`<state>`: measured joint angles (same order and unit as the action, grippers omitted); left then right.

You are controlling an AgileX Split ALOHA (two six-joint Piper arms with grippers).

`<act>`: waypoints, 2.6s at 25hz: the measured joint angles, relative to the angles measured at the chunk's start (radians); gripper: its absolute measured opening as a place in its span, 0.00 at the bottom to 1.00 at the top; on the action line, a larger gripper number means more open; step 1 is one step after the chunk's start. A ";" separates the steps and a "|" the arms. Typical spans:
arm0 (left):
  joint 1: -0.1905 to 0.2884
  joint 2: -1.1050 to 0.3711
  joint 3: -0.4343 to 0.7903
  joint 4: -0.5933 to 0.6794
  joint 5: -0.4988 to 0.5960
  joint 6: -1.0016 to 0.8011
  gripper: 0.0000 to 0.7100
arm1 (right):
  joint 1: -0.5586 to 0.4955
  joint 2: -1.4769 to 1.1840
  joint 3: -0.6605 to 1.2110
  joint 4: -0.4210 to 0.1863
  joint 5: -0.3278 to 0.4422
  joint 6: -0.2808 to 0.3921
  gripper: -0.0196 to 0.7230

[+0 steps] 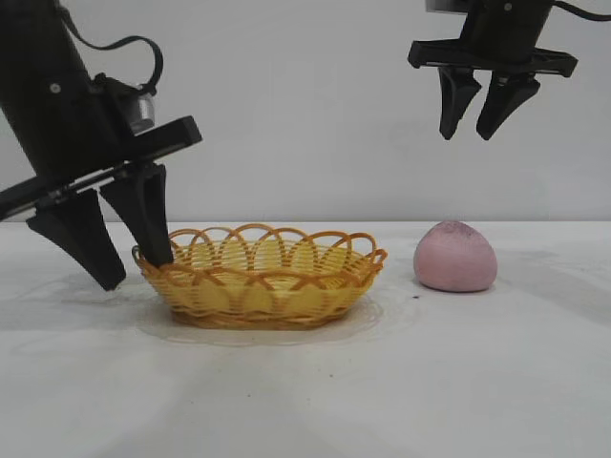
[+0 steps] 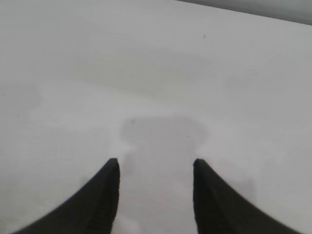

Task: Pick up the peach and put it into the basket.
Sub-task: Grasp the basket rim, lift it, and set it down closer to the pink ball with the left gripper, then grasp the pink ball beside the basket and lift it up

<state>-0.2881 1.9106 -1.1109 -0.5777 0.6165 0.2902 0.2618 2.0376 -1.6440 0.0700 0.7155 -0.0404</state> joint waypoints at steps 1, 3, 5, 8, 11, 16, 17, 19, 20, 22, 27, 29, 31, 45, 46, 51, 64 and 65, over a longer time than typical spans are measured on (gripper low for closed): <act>0.000 -0.016 0.000 0.006 -0.006 0.000 0.39 | 0.000 0.000 0.000 0.000 0.000 0.000 0.43; 0.000 -0.044 0.000 0.022 -0.018 0.000 0.39 | 0.000 0.000 0.000 0.000 0.000 0.000 0.43; 0.006 -0.074 0.000 0.031 -0.021 0.000 0.39 | 0.000 0.000 0.000 0.002 -0.002 0.000 0.43; 0.039 -0.106 -0.004 0.100 -0.041 0.000 0.39 | 0.000 0.000 0.000 0.002 -0.003 0.000 0.43; 0.116 -0.113 -0.008 0.251 -0.084 -0.056 0.39 | 0.000 0.000 0.000 0.002 -0.003 0.000 0.43; 0.246 -0.113 -0.008 0.490 -0.104 -0.189 0.39 | 0.000 0.000 0.000 0.004 -0.003 0.000 0.43; 0.264 -0.113 -0.008 0.514 -0.099 -0.197 0.39 | 0.000 0.000 0.000 0.005 -0.003 0.000 0.43; 0.279 -0.113 -0.008 0.539 -0.090 -0.208 0.39 | 0.000 0.000 0.000 0.008 -0.003 0.000 0.43; 0.280 -0.118 -0.008 0.545 -0.086 -0.210 0.39 | 0.000 0.000 0.000 0.008 -0.003 0.000 0.43; 0.280 -0.141 -0.008 0.545 -0.078 -0.210 0.39 | 0.000 0.000 0.000 0.008 -0.003 0.000 0.43; 0.280 -0.308 -0.008 0.545 -0.064 -0.227 0.39 | 0.000 0.000 0.000 0.010 -0.003 0.000 0.43; 0.280 -0.396 -0.008 0.545 -0.039 -0.233 0.39 | 0.000 0.000 0.000 0.015 -0.001 0.000 0.43; 0.280 -0.486 0.002 0.549 -0.016 -0.234 0.39 | 0.000 0.000 0.000 0.019 0.001 0.000 0.43; 0.280 -1.083 0.519 0.587 0.106 -0.255 0.39 | 0.000 0.000 0.000 0.033 0.017 -0.002 0.43; 0.280 -1.113 0.540 0.587 0.123 -0.257 0.39 | 0.000 0.000 0.000 0.033 0.017 -0.002 0.43; 0.280 -1.299 0.571 0.587 0.273 -0.261 0.39 | 0.000 0.000 0.000 0.034 0.017 -0.021 0.43; 0.280 -1.698 0.608 0.589 0.443 -0.275 0.39 | 0.000 0.000 0.000 0.039 0.013 -0.026 0.43; 0.280 -1.720 0.614 0.589 0.460 -0.275 0.39 | 0.000 0.000 0.000 0.041 0.013 -0.026 0.43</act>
<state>-0.0086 0.1905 -0.4965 0.0112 1.0764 0.0152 0.2618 2.0376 -1.6440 0.1107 0.7289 -0.0660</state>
